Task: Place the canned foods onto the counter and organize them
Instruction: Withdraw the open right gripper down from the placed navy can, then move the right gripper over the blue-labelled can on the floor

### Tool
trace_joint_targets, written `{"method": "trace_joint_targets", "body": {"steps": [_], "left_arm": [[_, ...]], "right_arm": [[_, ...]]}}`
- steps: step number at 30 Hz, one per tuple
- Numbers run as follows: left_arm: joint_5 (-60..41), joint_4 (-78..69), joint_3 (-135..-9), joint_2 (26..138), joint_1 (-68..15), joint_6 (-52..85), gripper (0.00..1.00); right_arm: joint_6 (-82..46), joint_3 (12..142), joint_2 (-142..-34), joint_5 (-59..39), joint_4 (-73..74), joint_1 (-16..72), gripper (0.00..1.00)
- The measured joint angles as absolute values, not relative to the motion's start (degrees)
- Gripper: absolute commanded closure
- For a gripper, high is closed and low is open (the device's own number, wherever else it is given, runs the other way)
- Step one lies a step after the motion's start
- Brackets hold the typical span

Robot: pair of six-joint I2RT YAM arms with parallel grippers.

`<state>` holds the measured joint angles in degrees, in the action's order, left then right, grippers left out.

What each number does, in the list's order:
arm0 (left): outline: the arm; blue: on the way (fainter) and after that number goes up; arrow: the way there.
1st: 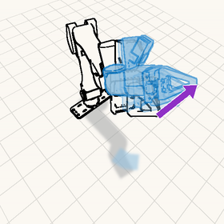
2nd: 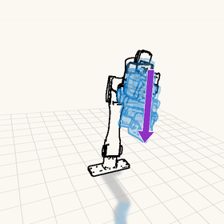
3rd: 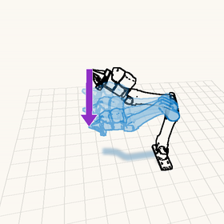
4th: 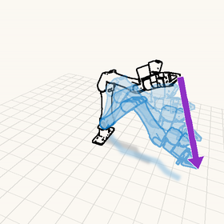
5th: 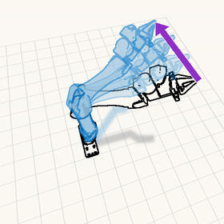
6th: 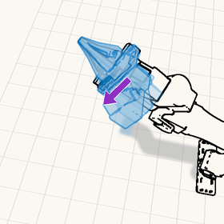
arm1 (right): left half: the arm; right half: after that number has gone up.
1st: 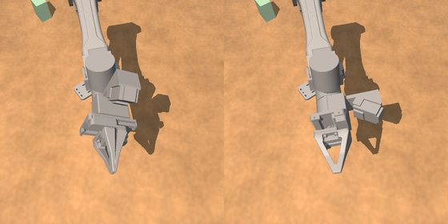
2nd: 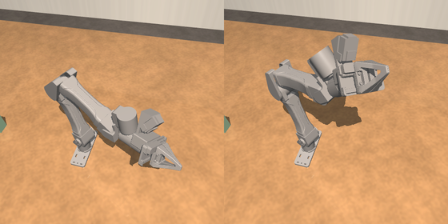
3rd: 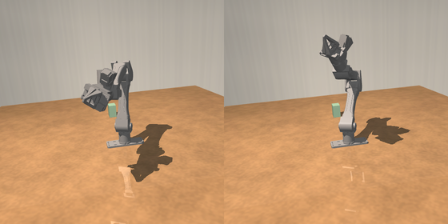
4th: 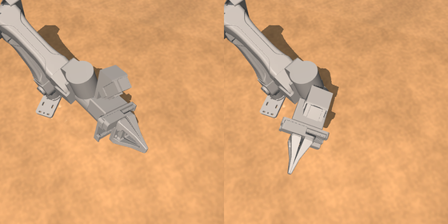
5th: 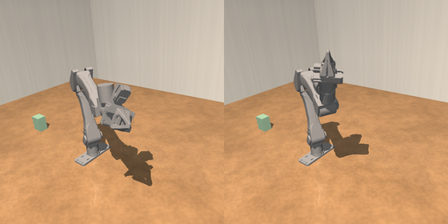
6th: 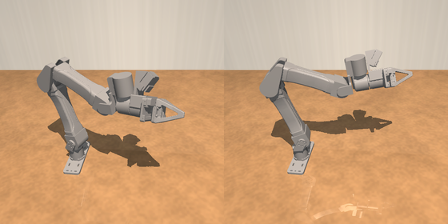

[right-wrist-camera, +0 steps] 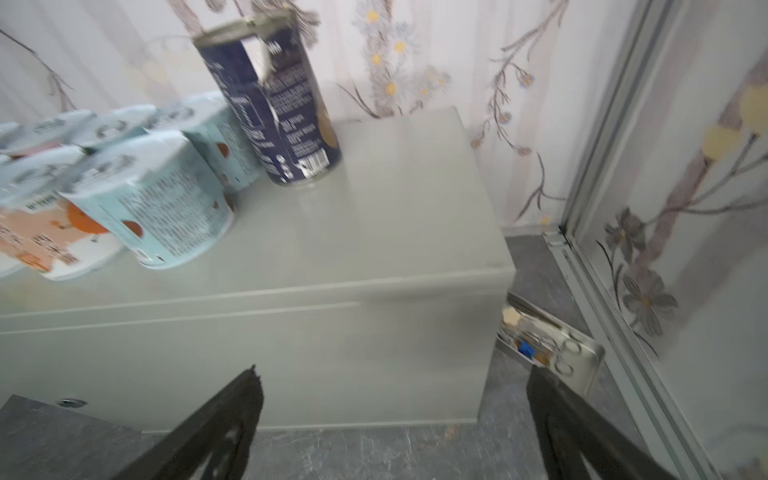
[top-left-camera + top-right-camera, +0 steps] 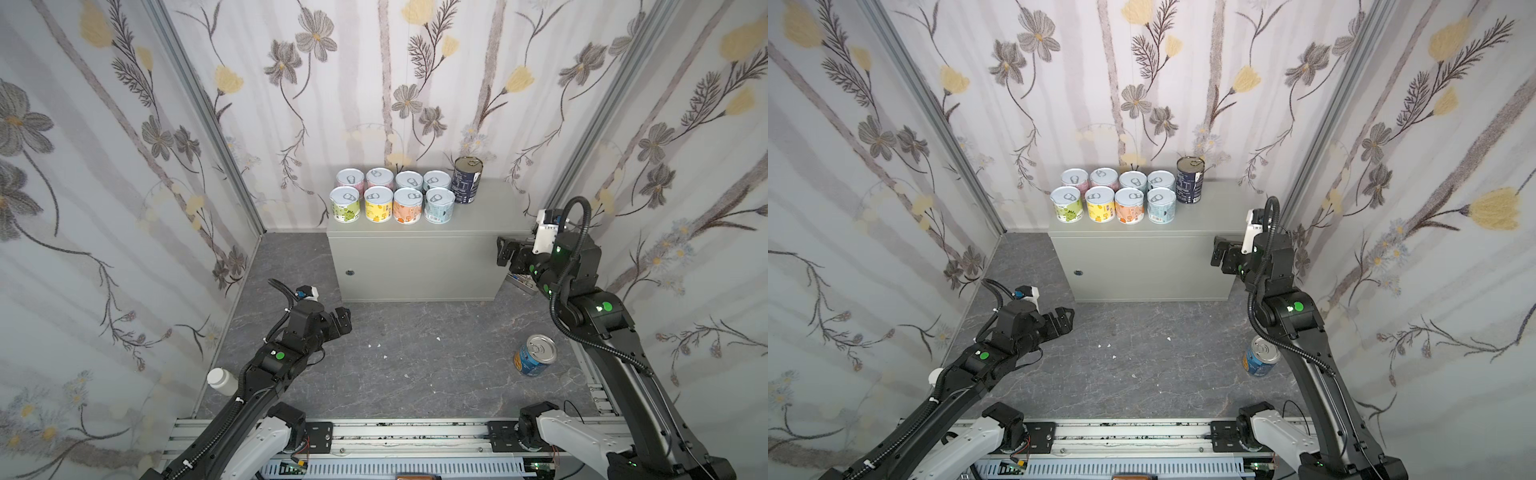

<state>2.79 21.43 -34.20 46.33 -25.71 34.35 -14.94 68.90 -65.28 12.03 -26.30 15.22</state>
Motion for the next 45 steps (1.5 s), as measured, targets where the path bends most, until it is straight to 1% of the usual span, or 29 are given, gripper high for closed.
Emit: {"method": "trace_joint_targets", "body": {"steps": [7, 17, 25, 32, 45], "left_arm": [[3.99, 18.70, -33.65, 48.36, -32.03, 36.36, 0.00], [6.90, 14.72, -30.50, 49.95, -38.89, 38.04, 0.00], [7.22, 10.04, -27.83, 53.36, -40.86, 38.79, 0.00], [6.70, 6.42, -27.00, 55.72, -41.43, 38.79, 0.00], [6.15, 3.49, -26.11, 58.13, -41.52, 38.74, 0.00]], "right_arm": [[-22.55, 51.66, -55.29, 17.80, -28.53, 13.32, 0.00], [-33.17, 40.75, -48.27, 24.03, -33.30, 9.28, 0.00], [-43.09, 38.98, -49.43, 28.95, -39.83, 7.33, 0.00], [-50.11, 36.99, -52.58, 29.23, -43.88, 6.68, 0.00], [-54.15, 33.56, -55.86, 29.87, -44.12, 6.46, 0.00]]}}
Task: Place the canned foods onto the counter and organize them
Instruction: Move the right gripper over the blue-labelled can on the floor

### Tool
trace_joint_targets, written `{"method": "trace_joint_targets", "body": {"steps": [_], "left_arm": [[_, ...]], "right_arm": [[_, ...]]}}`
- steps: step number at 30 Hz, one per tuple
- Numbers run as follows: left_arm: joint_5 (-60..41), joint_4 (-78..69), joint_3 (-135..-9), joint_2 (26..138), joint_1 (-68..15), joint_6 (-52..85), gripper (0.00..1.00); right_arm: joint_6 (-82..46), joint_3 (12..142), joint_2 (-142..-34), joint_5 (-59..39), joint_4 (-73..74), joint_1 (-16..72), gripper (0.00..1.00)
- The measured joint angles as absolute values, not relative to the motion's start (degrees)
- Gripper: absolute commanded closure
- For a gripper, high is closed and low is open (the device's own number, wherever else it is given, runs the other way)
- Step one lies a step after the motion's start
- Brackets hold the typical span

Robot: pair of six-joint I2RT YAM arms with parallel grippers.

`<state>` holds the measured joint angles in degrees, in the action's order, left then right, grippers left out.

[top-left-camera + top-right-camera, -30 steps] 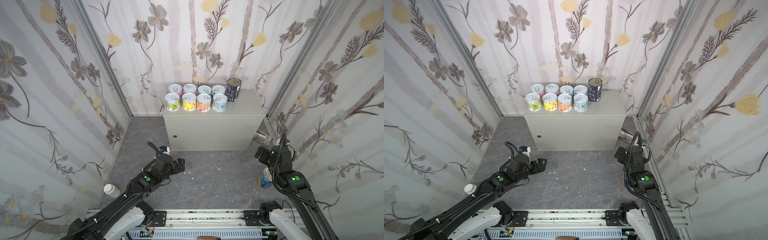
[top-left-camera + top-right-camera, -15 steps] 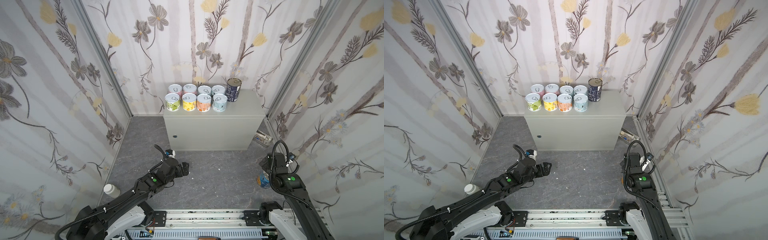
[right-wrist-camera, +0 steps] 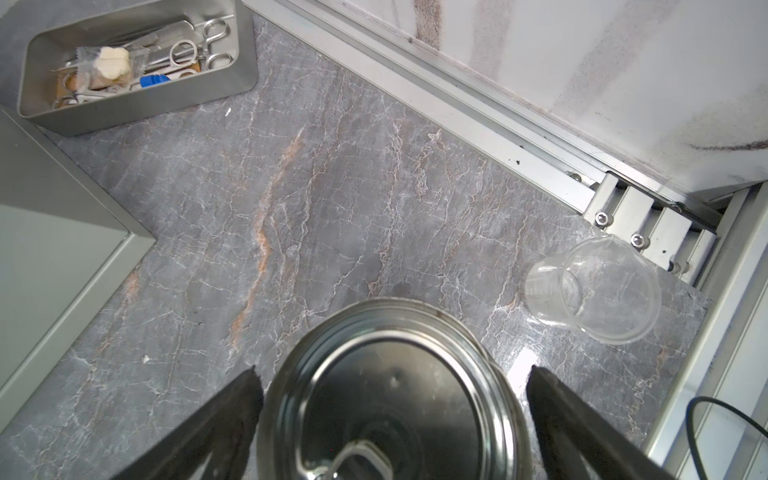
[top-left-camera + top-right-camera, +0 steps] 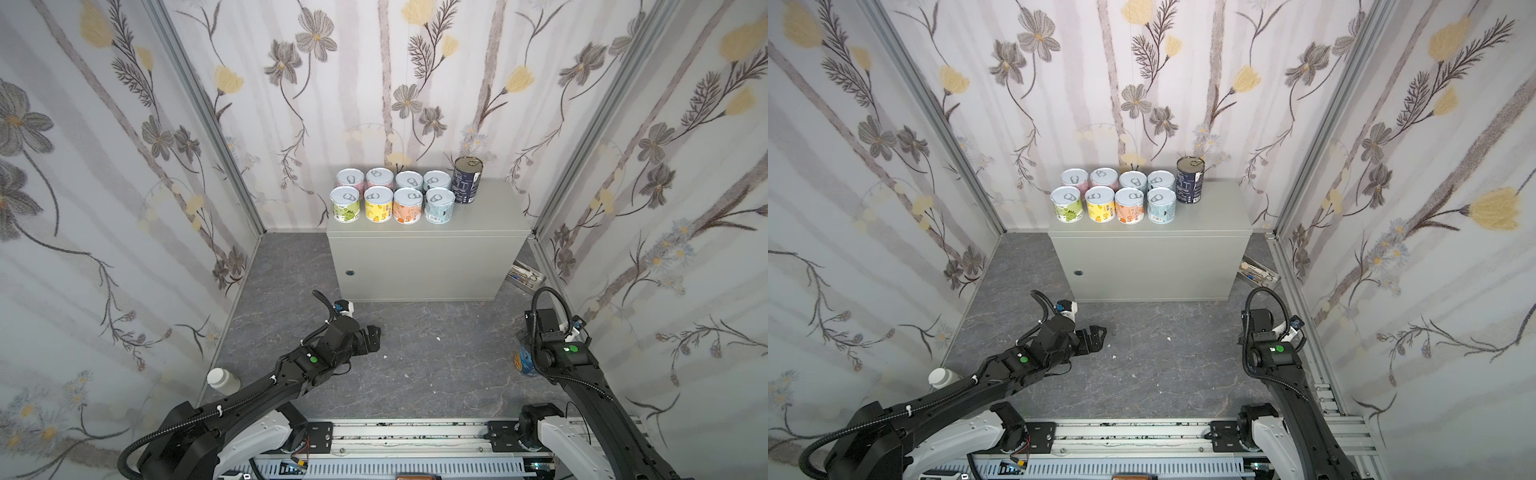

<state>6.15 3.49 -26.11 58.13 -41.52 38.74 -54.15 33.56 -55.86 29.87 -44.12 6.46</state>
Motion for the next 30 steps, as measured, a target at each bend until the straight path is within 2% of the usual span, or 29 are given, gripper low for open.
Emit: {"method": "trace_joint_targets", "body": {"steps": [9, 22, 30], "left_arm": [[6.09, 3.22, -26.11, 58.94, -41.54, 38.24, 0.00], [5.96, 3.01, -26.13, 59.40, -41.58, 37.89, 0.00], [5.93, 2.83, -26.76, 59.92, -41.58, 37.87, 0.00]], "right_arm": [[-54.68, 32.18, -59.33, 28.84, -41.45, 6.46, 0.02], [-53.82, 32.01, -60.38, 29.19, -40.36, 6.42, 0.28], [-47.68, 32.14, -61.14, 26.13, -37.17, 6.42, 0.37]]}}
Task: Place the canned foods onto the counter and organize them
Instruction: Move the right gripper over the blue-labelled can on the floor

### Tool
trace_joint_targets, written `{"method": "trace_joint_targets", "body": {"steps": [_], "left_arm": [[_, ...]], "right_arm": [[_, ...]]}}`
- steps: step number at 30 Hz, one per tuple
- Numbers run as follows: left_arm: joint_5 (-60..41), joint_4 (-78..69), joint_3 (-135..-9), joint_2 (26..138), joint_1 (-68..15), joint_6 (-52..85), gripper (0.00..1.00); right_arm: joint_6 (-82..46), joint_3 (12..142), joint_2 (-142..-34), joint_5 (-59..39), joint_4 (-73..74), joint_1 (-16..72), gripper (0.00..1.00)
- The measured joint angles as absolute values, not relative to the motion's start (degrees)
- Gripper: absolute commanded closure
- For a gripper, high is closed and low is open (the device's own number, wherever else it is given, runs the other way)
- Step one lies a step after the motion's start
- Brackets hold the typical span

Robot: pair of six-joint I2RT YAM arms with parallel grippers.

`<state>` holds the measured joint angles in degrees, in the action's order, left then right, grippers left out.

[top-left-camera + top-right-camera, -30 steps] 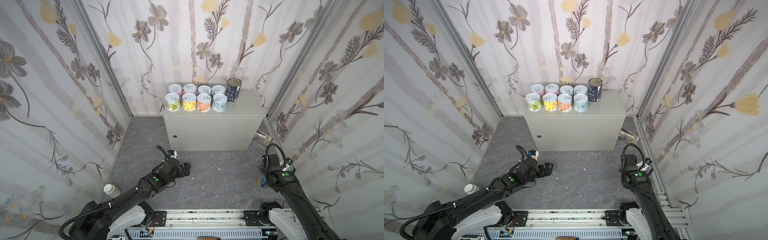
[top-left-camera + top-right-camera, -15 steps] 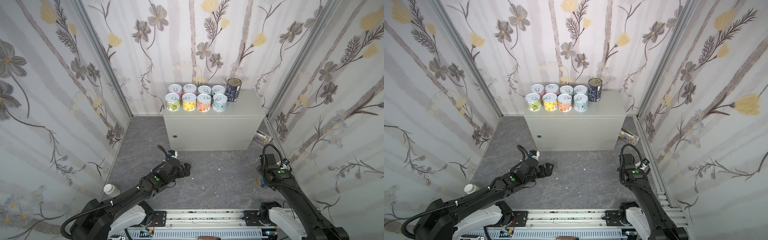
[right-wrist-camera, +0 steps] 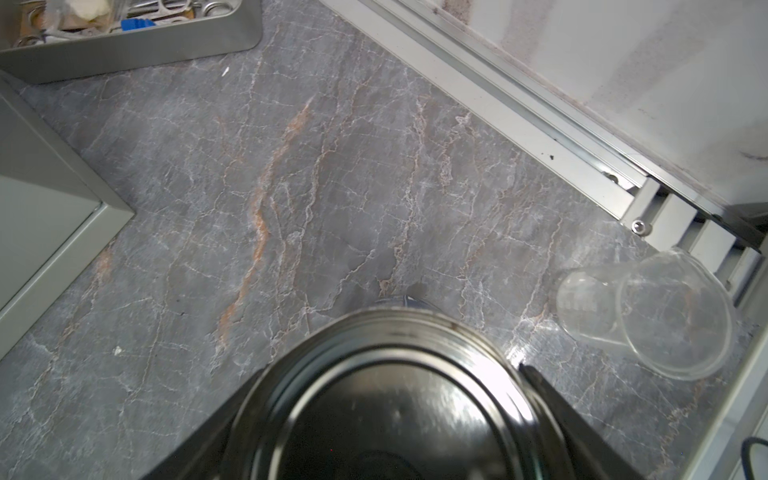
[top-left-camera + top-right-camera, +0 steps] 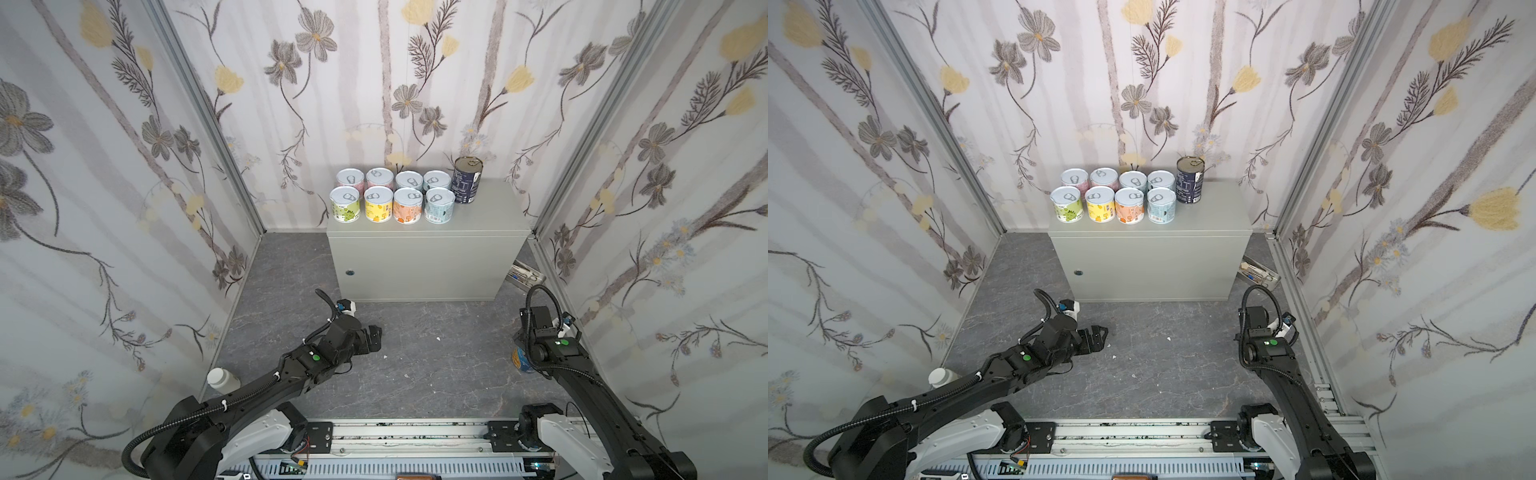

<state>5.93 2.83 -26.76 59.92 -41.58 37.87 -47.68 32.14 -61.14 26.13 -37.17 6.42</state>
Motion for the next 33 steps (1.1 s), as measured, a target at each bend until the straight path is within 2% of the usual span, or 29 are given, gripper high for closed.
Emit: {"method": "trace_joint_targets", "body": {"steps": [6, 12, 17, 24, 33], "left_arm": [[5.96, 2.83, -26.89, 60.31, -41.58, 37.85, 0.00], [5.98, 2.83, -26.89, 60.34, -41.56, 37.71, 0.00], [6.02, 2.85, -26.98, 60.25, -41.43, 37.69, 0.00], [6.24, 2.90, -27.09, 58.17, -39.88, 37.50, 0.00], [7.14, 4.58, -27.09, 55.64, -37.95, 37.50, 0.00]], "right_arm": [[-38.35, 32.32, -60.03, 15.66, -32.64, 6.42, 0.47], [-30.96, 35.51, -59.79, 5.69, -30.87, 8.05, 0.49], [-26.59, 41.08, -63.37, 6.33, -31.35, 15.16, 0.48], [-22.85, 50.06, -74.26, 8.36, -32.08, 27.83, 0.50], [-20.91, 54.85, -84.99, 10.85, -31.05, 36.18, 0.50]]}}
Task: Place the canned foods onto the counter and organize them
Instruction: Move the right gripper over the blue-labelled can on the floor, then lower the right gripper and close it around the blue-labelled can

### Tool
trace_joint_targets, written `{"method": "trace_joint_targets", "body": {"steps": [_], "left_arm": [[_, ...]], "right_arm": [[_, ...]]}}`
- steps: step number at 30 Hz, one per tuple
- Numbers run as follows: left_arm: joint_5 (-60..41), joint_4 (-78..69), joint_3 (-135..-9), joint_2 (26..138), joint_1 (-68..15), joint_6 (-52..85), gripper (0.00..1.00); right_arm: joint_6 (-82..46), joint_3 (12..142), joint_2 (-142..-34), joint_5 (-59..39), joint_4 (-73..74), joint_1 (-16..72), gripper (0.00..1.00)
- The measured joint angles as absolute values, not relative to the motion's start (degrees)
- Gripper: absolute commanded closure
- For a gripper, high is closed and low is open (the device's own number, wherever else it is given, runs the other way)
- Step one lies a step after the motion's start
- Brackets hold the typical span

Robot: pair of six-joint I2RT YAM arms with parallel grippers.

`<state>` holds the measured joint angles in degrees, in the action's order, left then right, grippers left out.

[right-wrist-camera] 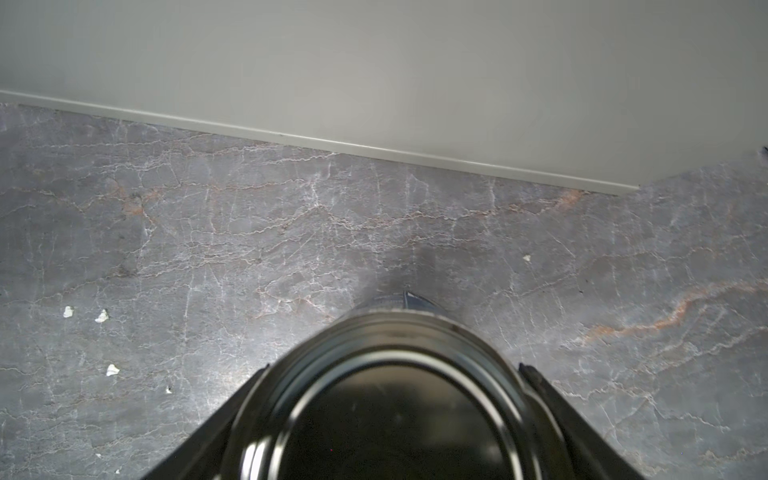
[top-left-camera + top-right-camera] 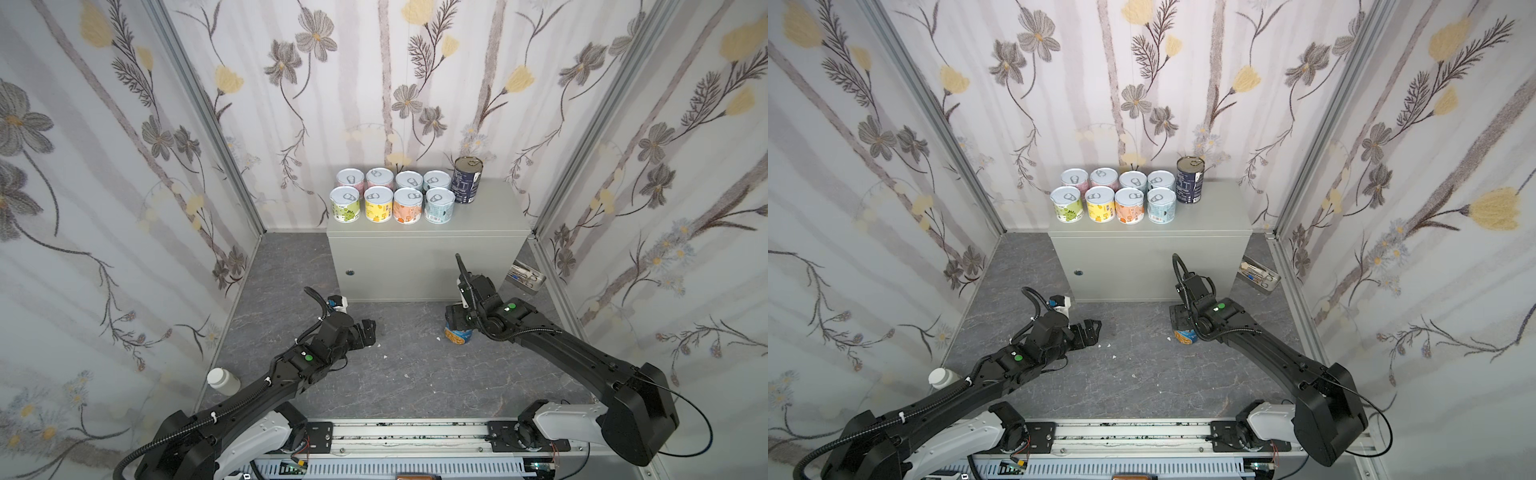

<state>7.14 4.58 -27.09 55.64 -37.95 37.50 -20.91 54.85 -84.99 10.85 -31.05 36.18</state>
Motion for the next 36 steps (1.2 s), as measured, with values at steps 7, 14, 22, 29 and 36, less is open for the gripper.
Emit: {"method": "trace_joint_targets", "body": {"steps": [7, 14, 22, 29, 36], "left_arm": [[7.51, 5.15, -27.68, 55.77, -37.39, 37.50, 0.00], [7.73, 5.89, -28.84, 57.08, -37.30, 37.52, 0.00], [7.68, 6.24, -29.04, 58.17, -37.30, 37.78, 0.00], [7.70, 6.76, -29.39, 57.45, -37.28, 37.93, 0.00], [8.36, 7.70, -30.17, 56.66, -37.30, 37.87, 0.00]], "right_arm": [[-20.47, 55.53, -89.91, 10.92, -28.56, 38.74, 0.48], [-20.45, 53.06, -90.85, 10.81, -24.49, 40.45, 0.44], [-20.27, 50.22, -90.96, 11.09, -18.94, 41.32, 0.35], [-19.94, 47.88, -90.30, 12.08, -14.11, 42.50, 0.07], [-19.40, 42.70, -84.09, 17.28, -8.03, 45.06, 0.00]]}}
